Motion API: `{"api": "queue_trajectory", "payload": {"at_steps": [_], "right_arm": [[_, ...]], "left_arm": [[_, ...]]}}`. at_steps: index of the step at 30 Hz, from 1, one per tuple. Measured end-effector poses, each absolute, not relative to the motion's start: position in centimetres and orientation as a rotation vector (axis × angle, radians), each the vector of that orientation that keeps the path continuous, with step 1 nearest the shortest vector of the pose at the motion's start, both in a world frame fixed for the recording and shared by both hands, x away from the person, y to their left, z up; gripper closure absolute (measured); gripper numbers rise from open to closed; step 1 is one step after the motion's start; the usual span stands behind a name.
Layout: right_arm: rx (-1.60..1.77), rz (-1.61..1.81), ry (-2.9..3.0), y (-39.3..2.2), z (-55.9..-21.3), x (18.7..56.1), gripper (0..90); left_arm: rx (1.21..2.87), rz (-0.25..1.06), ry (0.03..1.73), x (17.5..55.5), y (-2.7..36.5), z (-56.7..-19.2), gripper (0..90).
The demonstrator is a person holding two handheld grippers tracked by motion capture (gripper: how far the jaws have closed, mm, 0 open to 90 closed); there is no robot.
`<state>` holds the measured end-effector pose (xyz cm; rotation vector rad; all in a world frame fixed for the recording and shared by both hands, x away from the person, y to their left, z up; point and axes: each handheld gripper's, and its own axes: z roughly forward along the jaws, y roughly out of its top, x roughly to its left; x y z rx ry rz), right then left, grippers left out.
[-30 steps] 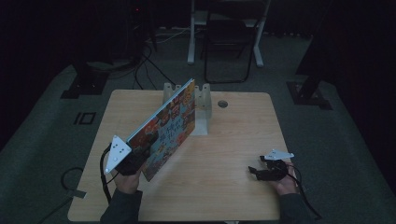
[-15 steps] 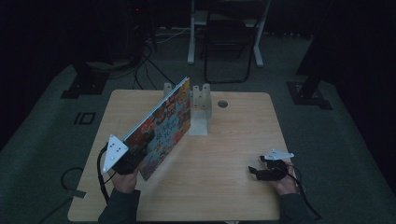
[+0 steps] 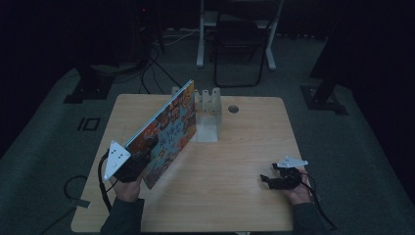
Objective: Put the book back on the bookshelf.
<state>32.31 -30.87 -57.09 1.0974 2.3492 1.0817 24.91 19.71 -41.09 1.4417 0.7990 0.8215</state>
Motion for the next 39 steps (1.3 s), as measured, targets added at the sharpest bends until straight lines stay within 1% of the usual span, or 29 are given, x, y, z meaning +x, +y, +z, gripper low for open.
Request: {"api": "queue_trajectory", "payload": {"at_steps": [39], "right_arm": [[1.097,1.083,2.35,-30.87,-57.1,32.32,22.6]], "left_arm": [[1.415,0.874,0.879,25.43,20.4,-41.19,81.1]]}}
